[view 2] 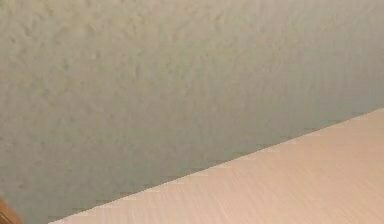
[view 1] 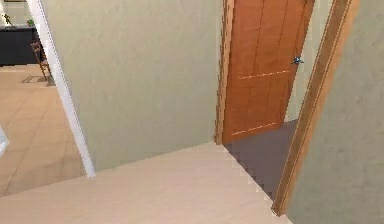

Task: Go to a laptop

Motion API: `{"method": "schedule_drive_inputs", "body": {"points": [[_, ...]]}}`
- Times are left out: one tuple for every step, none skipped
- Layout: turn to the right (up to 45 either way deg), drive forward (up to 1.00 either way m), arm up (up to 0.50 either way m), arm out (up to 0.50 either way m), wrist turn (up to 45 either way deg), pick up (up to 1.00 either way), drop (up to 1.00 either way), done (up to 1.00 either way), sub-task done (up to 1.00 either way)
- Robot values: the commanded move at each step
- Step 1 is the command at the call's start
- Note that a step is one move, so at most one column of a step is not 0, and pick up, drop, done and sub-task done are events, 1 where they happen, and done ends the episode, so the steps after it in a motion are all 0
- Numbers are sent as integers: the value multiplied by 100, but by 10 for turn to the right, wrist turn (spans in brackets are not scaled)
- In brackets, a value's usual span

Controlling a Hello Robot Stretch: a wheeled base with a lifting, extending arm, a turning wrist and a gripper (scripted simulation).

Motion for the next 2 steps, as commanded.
{"method": "schedule_drive_inputs", "body": {"points": [[120,0,0,0,0,0,0,0,0],[0,100,0,0,0,0,0,0,0]]}}
